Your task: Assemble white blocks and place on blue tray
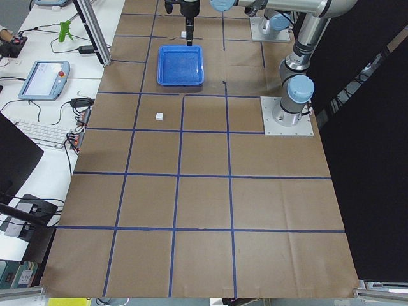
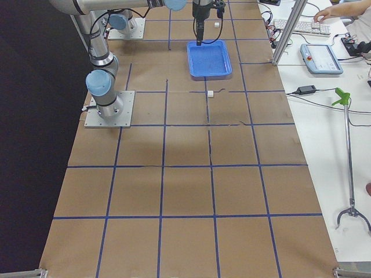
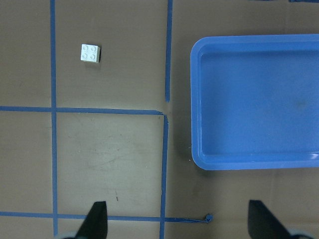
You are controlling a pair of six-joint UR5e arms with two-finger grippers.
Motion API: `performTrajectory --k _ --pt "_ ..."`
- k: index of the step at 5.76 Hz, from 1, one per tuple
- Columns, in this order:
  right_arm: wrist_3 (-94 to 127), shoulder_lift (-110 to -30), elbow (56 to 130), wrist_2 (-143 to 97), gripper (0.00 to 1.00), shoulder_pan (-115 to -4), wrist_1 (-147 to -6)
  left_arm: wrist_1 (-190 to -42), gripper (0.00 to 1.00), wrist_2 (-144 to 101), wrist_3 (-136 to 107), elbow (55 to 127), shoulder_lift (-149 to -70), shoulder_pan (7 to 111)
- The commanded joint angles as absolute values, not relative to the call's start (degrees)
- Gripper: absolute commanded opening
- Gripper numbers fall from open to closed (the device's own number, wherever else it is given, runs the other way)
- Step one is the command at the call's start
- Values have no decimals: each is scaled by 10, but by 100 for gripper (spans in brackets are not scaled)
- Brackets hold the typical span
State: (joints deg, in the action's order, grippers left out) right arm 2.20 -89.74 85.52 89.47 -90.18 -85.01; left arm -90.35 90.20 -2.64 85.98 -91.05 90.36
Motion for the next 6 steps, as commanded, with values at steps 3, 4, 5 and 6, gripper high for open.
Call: performTrajectory --k 3,4,5,6 --pt "22 -897 855 895 100 -902 -850 -890 99 901 -10 869 -910 898" --pt "22 -899 857 896 100 -902 -850 -891 99 904 8 880 -911 894" --pt "23 -904 871 894 100 -902 -851 -890 99 905 11 893 -927 864" --pt "24 -906 881 898 100 -902 -857 -850 99 905 28 921 -957 827"
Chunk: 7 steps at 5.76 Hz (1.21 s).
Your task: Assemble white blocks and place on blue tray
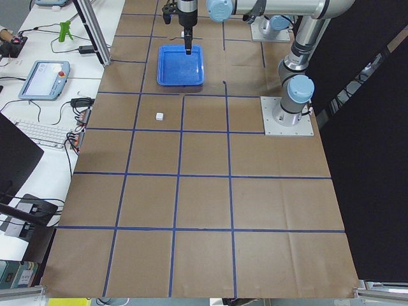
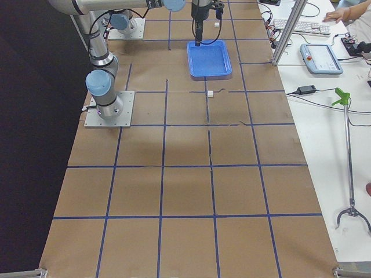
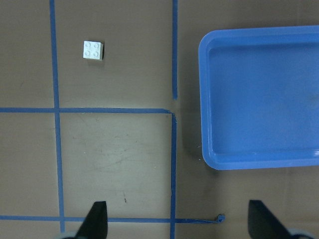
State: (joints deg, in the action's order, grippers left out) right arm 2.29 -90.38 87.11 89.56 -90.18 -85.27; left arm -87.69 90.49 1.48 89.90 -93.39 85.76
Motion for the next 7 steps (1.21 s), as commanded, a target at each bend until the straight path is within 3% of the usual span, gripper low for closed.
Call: performTrajectory --k 1,4,7 --pt "20 -906 882 900 100 -902 -852 -780 99 904 77 941 -999 797" --pt "-177 -904 883 903 100 -899 -845 -508 99 898 180 955 -1201 759" --pt "-551 -896 885 903 100 -883 -856 -449 99 897 188 958 -1246 759"
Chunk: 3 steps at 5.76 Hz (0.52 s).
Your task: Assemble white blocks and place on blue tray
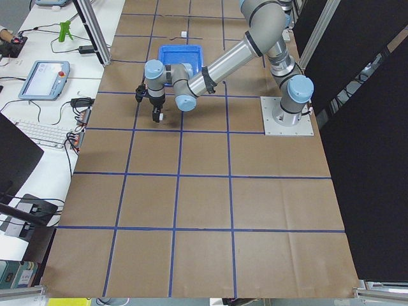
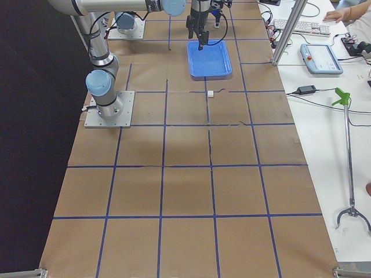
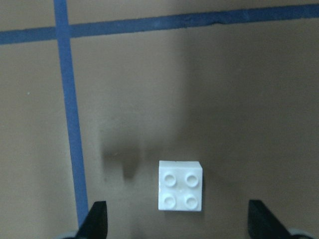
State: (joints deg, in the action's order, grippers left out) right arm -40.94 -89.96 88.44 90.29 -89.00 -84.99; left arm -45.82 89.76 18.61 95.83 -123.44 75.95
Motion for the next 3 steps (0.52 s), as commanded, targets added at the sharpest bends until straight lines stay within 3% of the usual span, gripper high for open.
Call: performTrajectory --k 1,2,3 --pt "-720 -895 885 900 100 -863 -858 -451 86 897 190 959 -1248 759" --pt "-871 -895 885 897 100 -835 -860 -453 46 897 192 959 -1247 759" --pt "-959 -890 885 891 100 -807 -859 -454 24 897 193 958 -1245 759"
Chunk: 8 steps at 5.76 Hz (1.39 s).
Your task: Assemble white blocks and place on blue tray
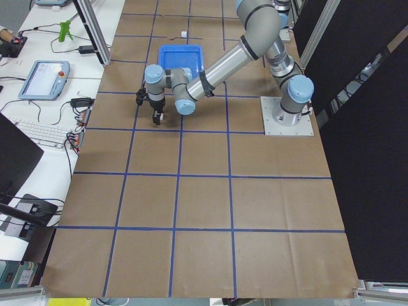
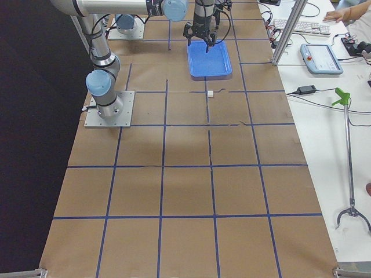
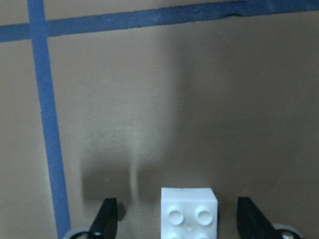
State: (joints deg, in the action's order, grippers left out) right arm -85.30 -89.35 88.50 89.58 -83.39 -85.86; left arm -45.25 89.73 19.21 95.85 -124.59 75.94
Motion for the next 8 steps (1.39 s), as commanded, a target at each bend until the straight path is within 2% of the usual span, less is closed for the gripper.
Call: performTrajectory --k 1,3,5,6,8 --pt "-1000 -876 885 866 100 -790 -859 -457 15 897 193 957 -1238 760" --pt "-1016 -835 897 756 100 -755 -855 -463 13 898 257 961 -1199 798" --pt "-1117 -797 955 649 100 -702 -891 -501 13 903 330 961 -1170 929" --pt "-1134 -770 999 600 100 -689 -939 -502 13 904 410 963 -1166 987" --pt "-1154 -748 1109 546 100 -672 -1123 -502 10 898 633 978 -1172 1043"
